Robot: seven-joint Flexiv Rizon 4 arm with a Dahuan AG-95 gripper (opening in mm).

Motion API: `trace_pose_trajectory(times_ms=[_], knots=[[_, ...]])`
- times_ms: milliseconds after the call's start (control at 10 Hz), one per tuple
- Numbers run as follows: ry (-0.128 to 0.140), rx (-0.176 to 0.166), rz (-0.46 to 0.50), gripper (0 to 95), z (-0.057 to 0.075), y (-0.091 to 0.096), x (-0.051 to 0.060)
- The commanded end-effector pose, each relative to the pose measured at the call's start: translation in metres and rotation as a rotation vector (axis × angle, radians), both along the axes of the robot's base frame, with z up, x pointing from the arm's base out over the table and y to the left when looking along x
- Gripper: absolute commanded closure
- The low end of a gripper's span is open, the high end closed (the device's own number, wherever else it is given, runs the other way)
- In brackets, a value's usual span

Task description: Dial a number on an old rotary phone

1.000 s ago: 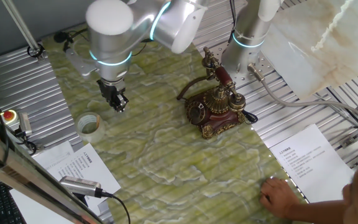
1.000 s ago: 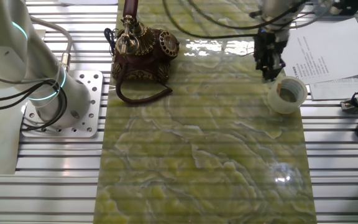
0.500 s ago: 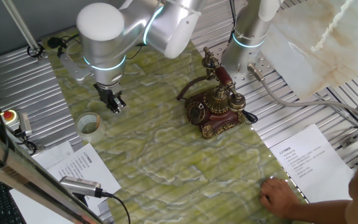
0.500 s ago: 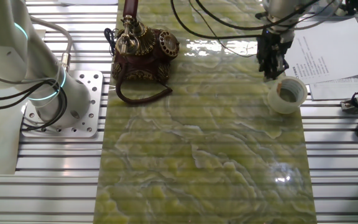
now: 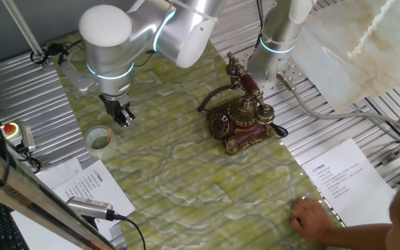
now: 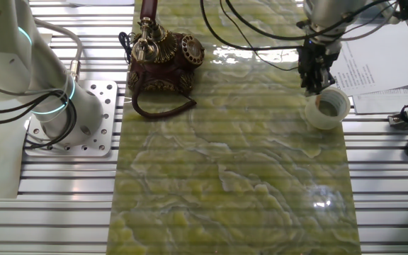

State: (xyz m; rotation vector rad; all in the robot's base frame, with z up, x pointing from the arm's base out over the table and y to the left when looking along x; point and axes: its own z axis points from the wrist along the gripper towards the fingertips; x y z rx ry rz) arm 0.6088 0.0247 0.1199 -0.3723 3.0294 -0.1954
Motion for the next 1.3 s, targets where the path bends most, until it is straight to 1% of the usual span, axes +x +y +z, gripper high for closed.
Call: trace_pose_trajectory(times_ms=[100, 300, 400, 700, 800, 900, 1100, 1300], knots=[[0.002, 0.002, 0.012, 76.0, -0.003, 0.000, 0.001], [-0.005, 0.002, 0.013, 76.0, -0.007, -0.001, 0.003], [-0.005, 0.003, 0.012, 57.0, -0.008, 0.000, 0.005], [-0.003, 0.003, -0.014, 57.0, -0.012, 0.002, 0.017], [-0.004, 0.002, -0.015, 57.0, -0.014, 0.001, 0.018], [-0.005, 0.003, -0.012, 76.0, -0.016, -0.002, 0.020], [-0.004, 0.002, -0.012, 76.0, -0.019, -0.001, 0.024], [-0.006, 0.003, -0.015, 76.0, -0.020, -0.001, 0.025]])
